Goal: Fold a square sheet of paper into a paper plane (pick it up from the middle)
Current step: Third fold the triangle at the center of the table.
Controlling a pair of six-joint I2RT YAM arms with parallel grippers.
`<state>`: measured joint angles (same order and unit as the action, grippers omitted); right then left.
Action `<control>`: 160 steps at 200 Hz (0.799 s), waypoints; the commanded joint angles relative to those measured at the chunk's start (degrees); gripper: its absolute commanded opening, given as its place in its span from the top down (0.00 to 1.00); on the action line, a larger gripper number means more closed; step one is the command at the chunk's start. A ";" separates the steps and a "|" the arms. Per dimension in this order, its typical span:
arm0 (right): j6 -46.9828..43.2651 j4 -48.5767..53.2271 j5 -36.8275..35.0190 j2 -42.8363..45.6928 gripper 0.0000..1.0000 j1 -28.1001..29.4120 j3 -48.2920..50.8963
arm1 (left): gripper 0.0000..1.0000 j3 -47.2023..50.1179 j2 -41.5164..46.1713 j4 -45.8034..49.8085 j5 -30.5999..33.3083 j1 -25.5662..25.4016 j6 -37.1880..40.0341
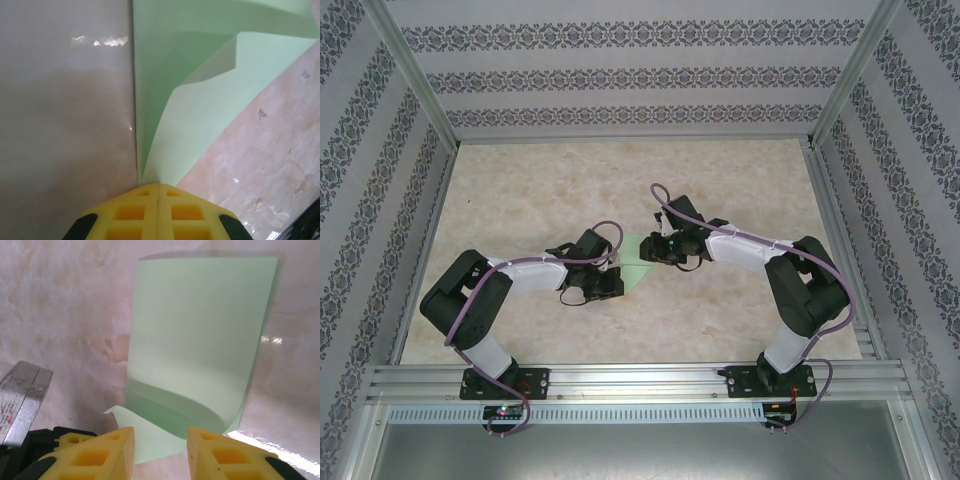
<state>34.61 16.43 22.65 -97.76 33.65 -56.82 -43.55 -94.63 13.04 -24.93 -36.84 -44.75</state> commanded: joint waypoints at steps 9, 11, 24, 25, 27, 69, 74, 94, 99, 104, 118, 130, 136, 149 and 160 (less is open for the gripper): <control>1.05 -6.24 5.96 -0.05 0.72 1.66 2.68 | 0.98 -0.69 -1.43 3.19 3.98 -0.23 -1.29; 0.96 -6.19 5.99 -0.24 0.73 1.90 2.63 | 0.99 -0.73 -1.43 3.22 4.00 -0.18 -1.34; 0.56 -5.41 6.16 -1.70 0.76 2.94 1.66 | 0.99 -0.78 -1.60 3.69 4.30 -0.16 -1.82; 0.55 -5.38 6.17 -1.85 0.77 3.01 1.64 | 0.99 -0.81 -1.61 3.76 4.33 -0.16 -1.87; 0.48 -5.36 6.24 -2.14 0.77 3.09 1.56 | 0.99 -0.85 -1.61 3.88 4.51 -0.16 -1.99; 0.34 -6.90 7.96 -5.57 0.80 3.26 1.47 | 0.99 -0.60 -2.33 5.29 5.57 -0.16 -3.45; 0.15 -6.94 7.99 -5.81 0.80 3.18 1.45 | 0.99 -0.50 -2.31 5.24 5.56 -0.17 -3.59; -0.23 -7.47 8.45 -6.54 0.80 2.85 1.18 | 0.99 -0.57 -2.47 5.33 5.58 -0.17 -3.76; -0.19 -7.55 8.46 -6.72 0.80 2.77 1.05 | 0.99 -0.49 -2.49 5.33 5.47 -0.16 -3.77; -0.29 -7.60 8.59 -7.11 0.80 2.68 0.96 | 0.99 -0.47 -2.49 5.38 5.46 -0.21 -3.76; -0.53 -7.62 8.70 -7.74 0.80 2.51 0.67 | 0.99 -0.34 -2.52 5.51 5.59 -0.17 -3.85; -0.73 -7.62 8.74 -8.23 0.80 2.40 0.52 | 0.99 -0.26 -2.58 5.51 5.50 -0.18 -3.98; -0.78 -7.60 8.81 -8.41 0.80 2.31 0.41 | 0.99 -0.27 -2.58 5.51 5.44 -0.18 -3.97; -1.09 -7.42 8.81 -8.83 0.80 2.17 0.29 | 0.99 -0.26 -2.58 5.55 5.35 -0.18 -3.97; -1.14 -7.37 8.72 -9.18 0.80 2.11 0.10 | 0.99 -0.29 -2.46 5.52 5.18 -0.16 -3.85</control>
<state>34.74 10.41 30.46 -105.69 36.25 -55.13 -44.42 -95.07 14.44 -24.49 -36.84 -47.72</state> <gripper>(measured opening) 0.197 0.054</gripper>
